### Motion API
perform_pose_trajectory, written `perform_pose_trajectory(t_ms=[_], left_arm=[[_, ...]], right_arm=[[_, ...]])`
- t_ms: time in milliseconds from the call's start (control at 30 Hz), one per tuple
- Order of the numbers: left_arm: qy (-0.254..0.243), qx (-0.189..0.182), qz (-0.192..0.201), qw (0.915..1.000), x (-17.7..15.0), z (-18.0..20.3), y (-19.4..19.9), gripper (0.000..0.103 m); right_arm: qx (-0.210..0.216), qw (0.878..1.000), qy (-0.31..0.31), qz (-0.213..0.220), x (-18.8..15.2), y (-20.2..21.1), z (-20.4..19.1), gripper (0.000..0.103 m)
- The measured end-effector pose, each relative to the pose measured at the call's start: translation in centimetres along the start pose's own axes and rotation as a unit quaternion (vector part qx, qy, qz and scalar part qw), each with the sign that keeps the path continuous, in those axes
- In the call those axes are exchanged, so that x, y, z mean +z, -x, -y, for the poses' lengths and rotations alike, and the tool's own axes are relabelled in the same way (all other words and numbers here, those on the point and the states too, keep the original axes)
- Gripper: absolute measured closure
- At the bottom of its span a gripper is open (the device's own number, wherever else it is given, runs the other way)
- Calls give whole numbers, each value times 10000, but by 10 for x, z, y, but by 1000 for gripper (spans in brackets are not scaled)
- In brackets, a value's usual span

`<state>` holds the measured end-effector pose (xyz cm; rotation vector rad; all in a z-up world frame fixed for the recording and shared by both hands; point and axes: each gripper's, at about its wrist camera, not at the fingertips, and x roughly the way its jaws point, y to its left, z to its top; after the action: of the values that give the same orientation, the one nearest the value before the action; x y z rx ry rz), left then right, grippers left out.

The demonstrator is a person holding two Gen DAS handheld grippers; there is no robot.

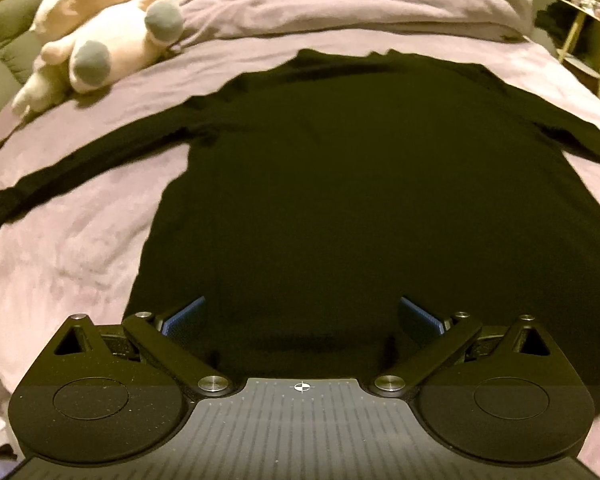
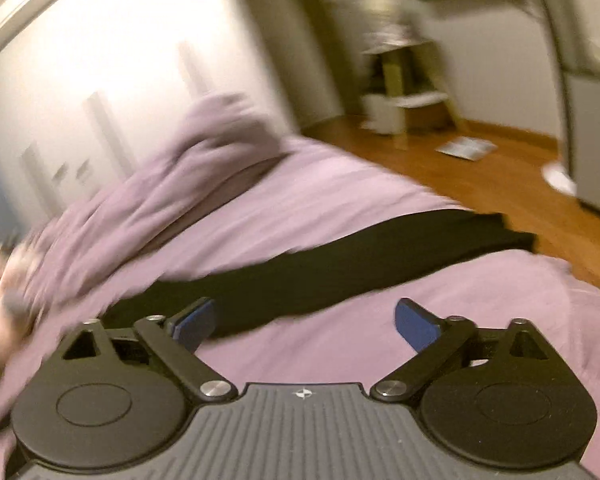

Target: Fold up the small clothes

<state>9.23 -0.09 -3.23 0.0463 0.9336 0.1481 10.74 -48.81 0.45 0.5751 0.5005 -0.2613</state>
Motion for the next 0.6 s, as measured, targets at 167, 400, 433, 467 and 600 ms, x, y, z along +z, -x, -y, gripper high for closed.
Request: perform_pose_trajectory(t_ms=[167,400,433,467,600], left_arm=[[158,180,-252,9994,-2,-5,-22,0],[751,-6,-459,9961,-7,-20,-39,0],[865,-53,-470,9951,-9,-22,-40,0],[978,-105,-438,9942,-10,-25,-41,0],[975,-190,-418,9942,-11,-26,-44,0]], right_arm=[[-426,9850,-1642,-327,15,-54,71,56],[-653,9622,-2641,-137,14,-84,117,66],[-681,9608,-2686,-82,15,-89,119,66],[-696,9599,-2717,-51,18,-92,121,67],[-773,9463,-3138,103,17,-103,130,87]])
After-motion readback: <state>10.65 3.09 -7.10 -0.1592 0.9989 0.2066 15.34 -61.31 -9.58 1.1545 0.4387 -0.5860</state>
